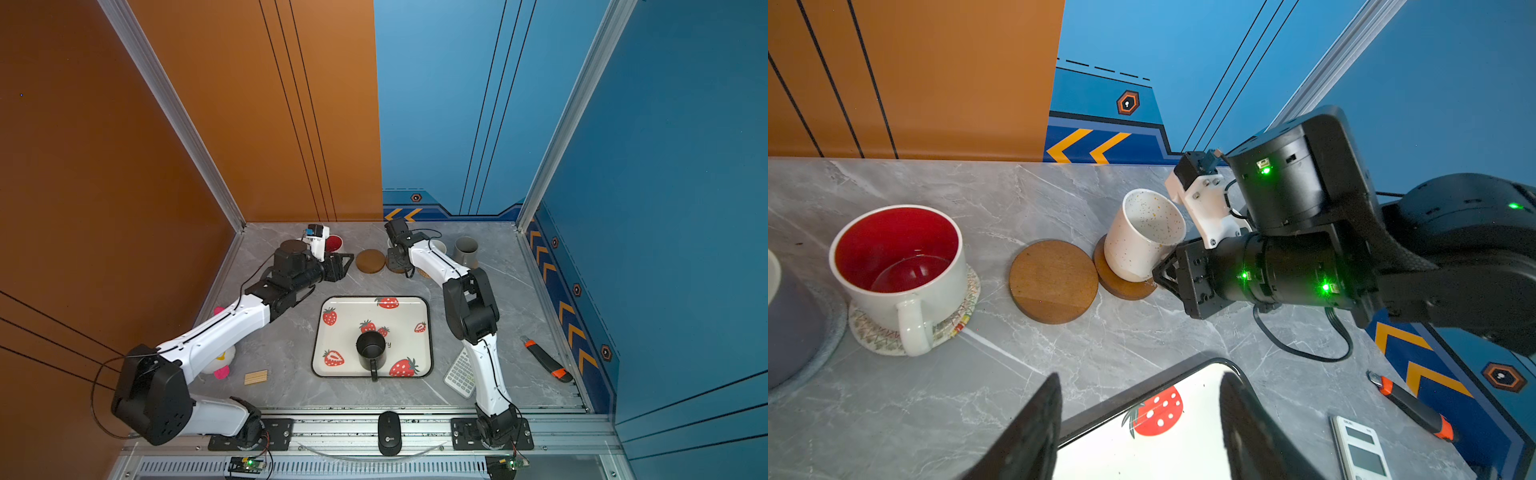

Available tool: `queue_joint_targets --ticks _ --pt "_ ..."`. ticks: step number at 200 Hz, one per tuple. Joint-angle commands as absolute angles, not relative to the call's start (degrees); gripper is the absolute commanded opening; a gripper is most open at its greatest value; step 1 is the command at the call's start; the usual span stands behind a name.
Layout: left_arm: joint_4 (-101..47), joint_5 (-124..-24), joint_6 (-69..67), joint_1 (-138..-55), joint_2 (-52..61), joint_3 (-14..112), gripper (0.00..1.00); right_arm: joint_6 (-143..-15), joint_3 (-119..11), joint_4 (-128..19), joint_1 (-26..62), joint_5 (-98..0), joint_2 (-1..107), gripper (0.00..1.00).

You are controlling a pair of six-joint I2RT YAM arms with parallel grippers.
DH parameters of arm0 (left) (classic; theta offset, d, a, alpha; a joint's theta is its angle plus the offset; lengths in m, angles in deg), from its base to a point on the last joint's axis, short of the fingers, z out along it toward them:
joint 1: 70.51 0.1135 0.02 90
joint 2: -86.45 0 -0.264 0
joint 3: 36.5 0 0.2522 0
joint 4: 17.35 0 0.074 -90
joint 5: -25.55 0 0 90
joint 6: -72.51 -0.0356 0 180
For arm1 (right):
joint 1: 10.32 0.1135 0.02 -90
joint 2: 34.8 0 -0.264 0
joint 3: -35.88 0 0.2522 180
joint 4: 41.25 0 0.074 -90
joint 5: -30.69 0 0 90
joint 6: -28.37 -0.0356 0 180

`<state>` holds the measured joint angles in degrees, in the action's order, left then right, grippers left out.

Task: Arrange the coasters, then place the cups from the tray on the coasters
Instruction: 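Lower the speckled mug onto the wooden coaster beside the woven coaster, then open the right gripper and raise it off the speckled mug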

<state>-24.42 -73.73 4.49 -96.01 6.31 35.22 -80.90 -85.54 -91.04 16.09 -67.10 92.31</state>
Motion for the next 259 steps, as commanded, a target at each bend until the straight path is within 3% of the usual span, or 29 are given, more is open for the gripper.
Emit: queue_joint_targets --ticks 1,149,259 --pt "-23.3 -74.6 4.5 -95.6 7.2 34.7 0.61 -80.5 -88.5 -91.0 16.3 -69.8 92.4 0.07" --pt "-23.3 -74.8 4.5 -95.7 7.8 34.2 0.61 -81.0 -88.1 -91.8 16.4 -69.2 92.4 0.27" --pt "-23.3 -74.6 4.6 -96.1 9.8 33.4 0.61 -81.2 -82.6 -91.8 18.2 -71.2 83.4 0.53"
